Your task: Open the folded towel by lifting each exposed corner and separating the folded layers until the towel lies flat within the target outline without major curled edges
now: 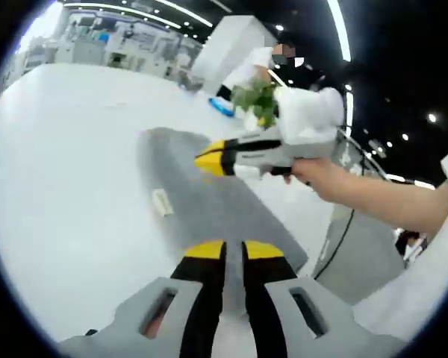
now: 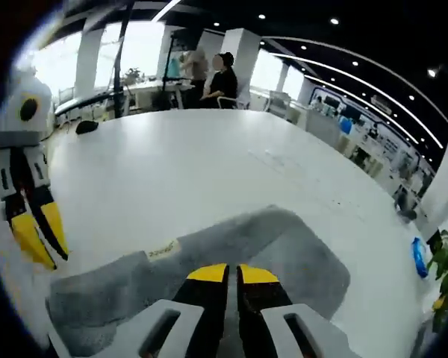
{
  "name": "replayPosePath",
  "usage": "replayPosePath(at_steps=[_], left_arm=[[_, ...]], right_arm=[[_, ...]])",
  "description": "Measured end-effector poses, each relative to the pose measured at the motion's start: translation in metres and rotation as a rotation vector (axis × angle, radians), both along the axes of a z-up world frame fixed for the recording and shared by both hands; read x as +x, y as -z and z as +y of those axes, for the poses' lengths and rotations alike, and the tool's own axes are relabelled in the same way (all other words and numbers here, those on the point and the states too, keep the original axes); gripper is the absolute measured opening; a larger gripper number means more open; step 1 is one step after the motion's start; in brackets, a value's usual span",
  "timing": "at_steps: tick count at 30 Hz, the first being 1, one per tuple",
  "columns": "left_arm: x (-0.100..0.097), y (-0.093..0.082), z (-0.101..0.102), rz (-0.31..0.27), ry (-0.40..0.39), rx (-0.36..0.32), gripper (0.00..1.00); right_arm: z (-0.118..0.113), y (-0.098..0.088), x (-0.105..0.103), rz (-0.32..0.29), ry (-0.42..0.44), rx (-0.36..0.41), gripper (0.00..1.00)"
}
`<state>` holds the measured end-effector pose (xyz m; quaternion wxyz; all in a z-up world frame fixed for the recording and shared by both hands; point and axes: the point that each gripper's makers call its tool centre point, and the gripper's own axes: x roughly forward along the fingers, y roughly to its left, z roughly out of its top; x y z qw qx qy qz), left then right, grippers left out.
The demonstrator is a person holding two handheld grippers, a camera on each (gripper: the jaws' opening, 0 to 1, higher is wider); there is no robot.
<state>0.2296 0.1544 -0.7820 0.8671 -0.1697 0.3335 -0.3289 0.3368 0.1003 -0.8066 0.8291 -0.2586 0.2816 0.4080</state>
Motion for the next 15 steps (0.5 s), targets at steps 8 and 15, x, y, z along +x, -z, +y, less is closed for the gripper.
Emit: replayPosePath(at_steps=[8,15], left_arm=[[0.005,0.018,0.035,-0.01,-0.089,0.098,0.07],[-0.001,0.028,0.035,-0.015,-0.058,0.169,0.07]], right_arm=[[0.039,0.015,-0.028,0.077,-0.023,0.015,0.03],[0.052,0.031,-0.046,0.099,-0.07,-0.071,0.06]])
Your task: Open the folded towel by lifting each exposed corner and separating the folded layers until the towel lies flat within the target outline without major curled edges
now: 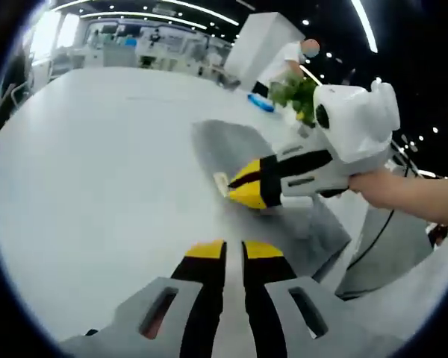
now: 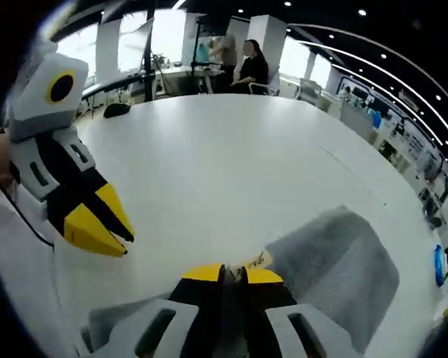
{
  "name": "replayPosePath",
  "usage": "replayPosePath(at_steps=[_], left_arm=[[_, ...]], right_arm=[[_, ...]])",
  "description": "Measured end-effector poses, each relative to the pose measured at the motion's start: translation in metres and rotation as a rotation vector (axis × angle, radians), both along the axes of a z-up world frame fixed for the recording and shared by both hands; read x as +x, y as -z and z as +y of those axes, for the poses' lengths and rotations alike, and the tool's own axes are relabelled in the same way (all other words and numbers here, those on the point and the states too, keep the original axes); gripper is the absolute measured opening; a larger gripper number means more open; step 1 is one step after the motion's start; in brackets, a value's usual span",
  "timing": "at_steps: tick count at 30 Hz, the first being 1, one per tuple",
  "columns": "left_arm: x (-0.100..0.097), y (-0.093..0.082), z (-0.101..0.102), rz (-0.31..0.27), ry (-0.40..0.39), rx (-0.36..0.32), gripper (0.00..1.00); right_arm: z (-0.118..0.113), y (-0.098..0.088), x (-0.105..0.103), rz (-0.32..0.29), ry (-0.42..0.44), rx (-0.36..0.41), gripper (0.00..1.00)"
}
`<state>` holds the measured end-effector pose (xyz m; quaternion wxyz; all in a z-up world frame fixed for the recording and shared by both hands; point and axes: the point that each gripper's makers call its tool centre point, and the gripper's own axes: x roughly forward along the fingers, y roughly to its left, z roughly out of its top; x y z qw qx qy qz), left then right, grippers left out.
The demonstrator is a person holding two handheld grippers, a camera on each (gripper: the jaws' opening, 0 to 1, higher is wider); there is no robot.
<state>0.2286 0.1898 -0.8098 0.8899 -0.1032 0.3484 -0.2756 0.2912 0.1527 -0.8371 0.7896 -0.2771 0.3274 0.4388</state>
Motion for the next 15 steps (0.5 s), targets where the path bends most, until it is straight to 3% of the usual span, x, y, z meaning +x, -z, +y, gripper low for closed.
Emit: replayPosePath(at_steps=[2,7,11,15], left_arm=[[0.0,0.002,0.001,-0.005,0.01,0.019,0.07],[0.001,0.003,0.003,-0.004,0.011,0.017,0.07],[0.001,0.006,0.003,-0.005,0.023,0.038,0.07],[0.002,0.007,0.004,-0.011,0.033,0.059,0.07]], right_arm=[[-0.001,0.007,-0.002,0.022,0.009,-0.003,0.08],[-0.002,0.009,0.001,-0.025,-0.019,-0.043,0.0],[-0.001,0.009,0.002,-0.021,-0.014,-0.043,0.0],[-0.001,0.0,0.0,-0.015,0.043,0.011,0.0]])
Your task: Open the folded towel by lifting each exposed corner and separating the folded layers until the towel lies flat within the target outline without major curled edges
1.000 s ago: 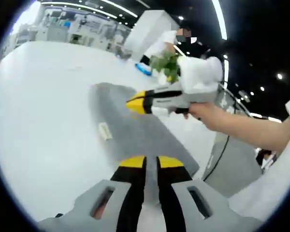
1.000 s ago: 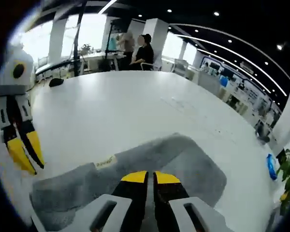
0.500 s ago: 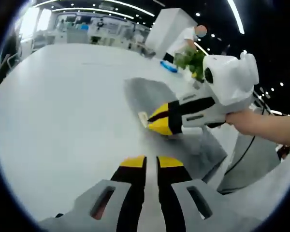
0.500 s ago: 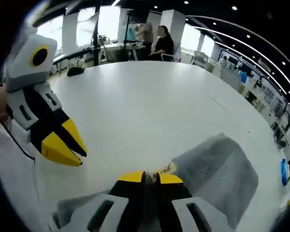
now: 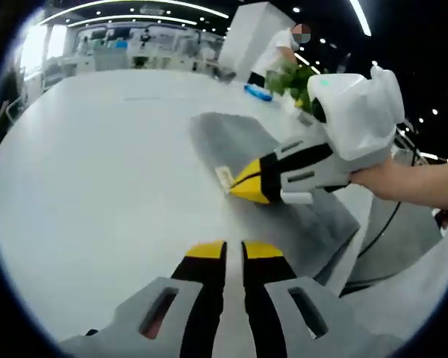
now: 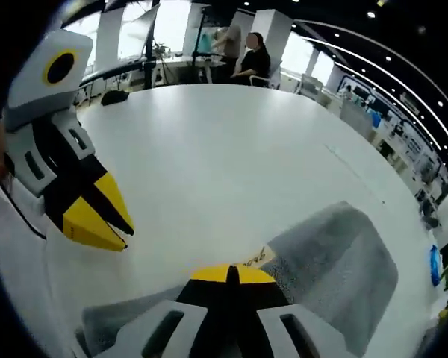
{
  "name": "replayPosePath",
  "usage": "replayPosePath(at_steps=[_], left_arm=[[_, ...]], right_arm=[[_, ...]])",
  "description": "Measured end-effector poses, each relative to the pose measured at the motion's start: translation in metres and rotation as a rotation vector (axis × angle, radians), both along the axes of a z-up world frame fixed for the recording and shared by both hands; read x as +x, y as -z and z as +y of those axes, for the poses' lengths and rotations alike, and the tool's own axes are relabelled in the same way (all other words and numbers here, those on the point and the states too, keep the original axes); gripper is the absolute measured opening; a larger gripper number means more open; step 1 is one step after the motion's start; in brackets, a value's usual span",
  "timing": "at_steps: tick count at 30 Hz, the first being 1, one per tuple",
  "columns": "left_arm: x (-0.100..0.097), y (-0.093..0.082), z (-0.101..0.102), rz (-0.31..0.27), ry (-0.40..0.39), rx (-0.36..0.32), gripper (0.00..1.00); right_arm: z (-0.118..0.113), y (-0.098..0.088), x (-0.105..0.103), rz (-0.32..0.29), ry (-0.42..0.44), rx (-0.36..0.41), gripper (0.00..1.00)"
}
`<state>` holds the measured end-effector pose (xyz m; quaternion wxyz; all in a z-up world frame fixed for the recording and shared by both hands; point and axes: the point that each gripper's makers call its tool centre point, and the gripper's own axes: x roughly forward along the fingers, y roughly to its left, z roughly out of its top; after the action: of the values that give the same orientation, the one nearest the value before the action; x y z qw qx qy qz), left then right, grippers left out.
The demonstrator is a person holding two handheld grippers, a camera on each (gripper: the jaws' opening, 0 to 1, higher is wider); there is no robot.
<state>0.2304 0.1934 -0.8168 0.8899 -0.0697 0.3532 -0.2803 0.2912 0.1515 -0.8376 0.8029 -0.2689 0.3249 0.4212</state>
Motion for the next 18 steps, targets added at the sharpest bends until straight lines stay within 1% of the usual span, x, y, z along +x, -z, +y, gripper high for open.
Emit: replayPosePath(at_steps=[1,2,3,4,6,7,9,11,12,13,16,17,18], left_arm=[[0.0,0.0,0.0,-0.001,0.0,0.002,0.07],[0.0,0.0,0.0,-0.001,0.0,0.002,0.07],[0.001,0.0,0.0,-0.001,-0.001,-0.001,0.07],[0.001,0.001,-0.001,0.003,0.0,-0.004,0.07],[0.0,0.002,-0.003,0.008,0.002,-0.007,0.07],[0.0,0.002,-0.005,0.01,0.008,-0.004,0.07],[-0.002,0.003,-0.007,0.009,0.019,0.006,0.07],[-0.003,0.004,-0.007,0.007,0.027,0.015,0.07],[-0.003,0.004,-0.007,0.007,0.028,0.017,0.07],[-0.004,0.004,-0.006,0.009,0.028,0.017,0.07],[-0.005,0.004,-0.004,0.012,0.022,0.014,0.07],[-0.005,0.004,-0.004,0.014,0.016,0.009,0.07],[-0.005,0.005,-0.004,0.017,0.014,0.005,0.07]], right_arm=[[-0.001,-0.001,-0.005,0.023,0.001,0.005,0.01],[-0.002,0.0,-0.008,0.029,0.012,0.006,0.08],[-0.001,0.002,-0.012,0.025,0.007,0.007,0.13],[-0.003,0.006,-0.016,0.015,-0.001,-0.016,0.13],[-0.006,0.008,-0.014,-0.045,-0.035,-0.064,0.1],[-0.005,0.011,-0.015,-0.056,-0.053,-0.087,0.09],[-0.005,0.011,-0.012,-0.066,-0.04,-0.091,0.04],[-0.006,0.009,-0.01,-0.073,-0.041,-0.078,0.01],[-0.007,0.008,-0.01,-0.073,-0.037,-0.065,0.0],[-0.006,0.006,-0.009,-0.065,-0.017,-0.034,0.0],[-0.005,-0.003,-0.008,-0.014,0.062,0.086,0.0],[-0.005,-0.007,-0.007,0.014,0.087,0.138,0.0],[-0.006,-0.008,-0.007,0.035,0.11,0.17,0.0]])
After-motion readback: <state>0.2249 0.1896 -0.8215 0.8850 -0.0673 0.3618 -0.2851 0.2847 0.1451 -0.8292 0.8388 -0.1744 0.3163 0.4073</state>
